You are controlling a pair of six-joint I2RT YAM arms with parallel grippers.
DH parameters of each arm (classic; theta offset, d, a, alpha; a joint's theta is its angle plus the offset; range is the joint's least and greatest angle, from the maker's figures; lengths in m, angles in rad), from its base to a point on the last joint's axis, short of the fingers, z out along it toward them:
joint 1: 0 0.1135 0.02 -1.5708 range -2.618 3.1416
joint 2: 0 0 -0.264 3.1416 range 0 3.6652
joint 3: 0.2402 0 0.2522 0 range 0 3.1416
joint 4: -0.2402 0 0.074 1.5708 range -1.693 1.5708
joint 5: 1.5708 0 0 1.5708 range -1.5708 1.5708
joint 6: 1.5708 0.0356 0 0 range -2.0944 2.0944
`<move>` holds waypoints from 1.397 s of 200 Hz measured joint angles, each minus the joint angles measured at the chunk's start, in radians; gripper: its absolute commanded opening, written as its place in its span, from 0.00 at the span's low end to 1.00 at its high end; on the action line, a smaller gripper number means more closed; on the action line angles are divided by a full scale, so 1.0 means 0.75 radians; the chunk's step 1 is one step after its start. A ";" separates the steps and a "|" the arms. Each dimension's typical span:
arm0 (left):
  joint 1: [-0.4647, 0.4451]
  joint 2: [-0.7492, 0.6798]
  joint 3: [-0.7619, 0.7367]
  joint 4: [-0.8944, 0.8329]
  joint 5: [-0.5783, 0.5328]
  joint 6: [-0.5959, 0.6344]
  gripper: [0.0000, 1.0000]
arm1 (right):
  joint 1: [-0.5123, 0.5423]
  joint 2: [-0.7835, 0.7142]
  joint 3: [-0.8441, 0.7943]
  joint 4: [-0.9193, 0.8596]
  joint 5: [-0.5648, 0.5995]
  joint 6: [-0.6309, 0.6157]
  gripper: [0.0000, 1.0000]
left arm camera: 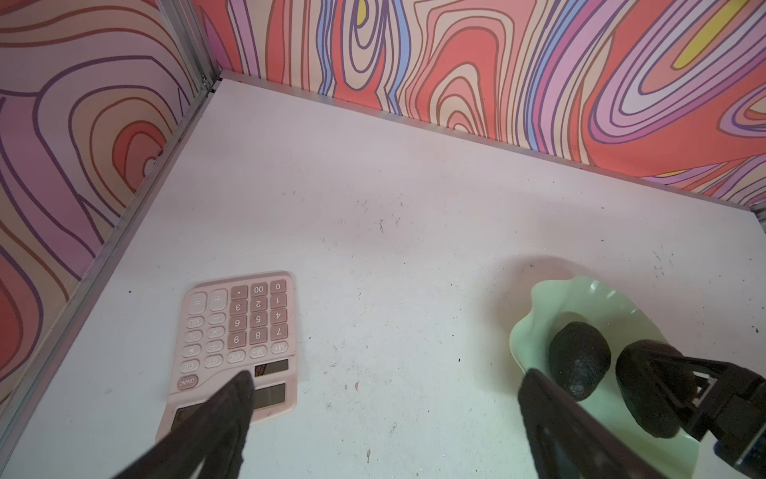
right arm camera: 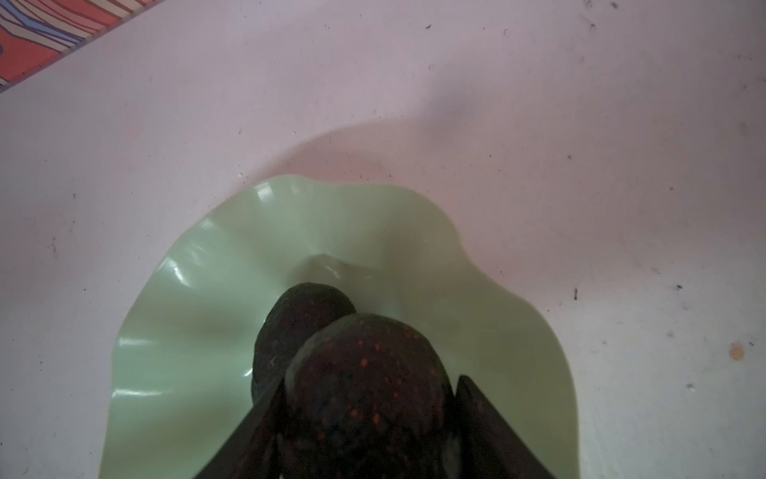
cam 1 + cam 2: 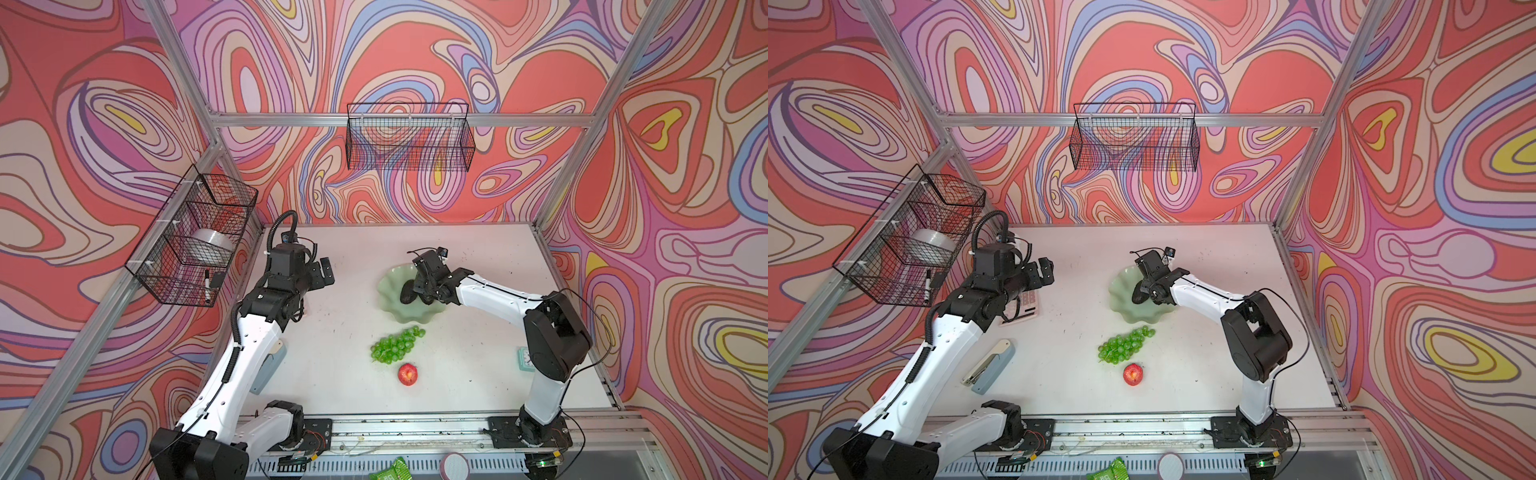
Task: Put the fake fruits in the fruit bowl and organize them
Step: 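Carry the avocado into the bowl beside the first and release, then move the right gripper to the red fruit and grasp it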
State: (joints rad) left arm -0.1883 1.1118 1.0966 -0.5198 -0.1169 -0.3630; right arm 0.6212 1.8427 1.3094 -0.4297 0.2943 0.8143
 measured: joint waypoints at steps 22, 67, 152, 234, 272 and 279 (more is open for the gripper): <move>0.000 0.000 0.000 0.000 0.000 0.000 1.00 | -0.008 0.008 -0.006 0.025 -0.011 0.025 0.52; 0.001 -0.005 -0.001 0.000 0.000 0.000 1.00 | -0.019 0.033 -0.022 0.053 -0.021 0.060 0.54; 0.001 -0.010 -0.003 0.000 0.000 0.000 1.00 | -0.019 0.047 -0.039 0.065 -0.030 0.078 0.73; 0.001 -0.015 -0.006 0.000 -0.001 0.000 1.00 | -0.006 -0.070 -0.038 0.006 -0.003 -0.051 0.73; 0.002 -0.015 -0.007 0.000 -0.001 0.000 1.00 | 0.159 -0.329 -0.054 -0.090 -0.002 -0.233 0.73; 0.004 -0.015 -0.008 0.000 -0.001 0.000 1.00 | 0.208 -0.369 -0.070 -0.108 -0.016 -0.260 0.73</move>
State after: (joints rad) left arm -0.1856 1.1004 1.0908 -0.5198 -0.1177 -0.3630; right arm 0.7773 1.5658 1.2572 -0.5106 0.2821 0.6189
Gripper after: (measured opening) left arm 0.996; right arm 0.732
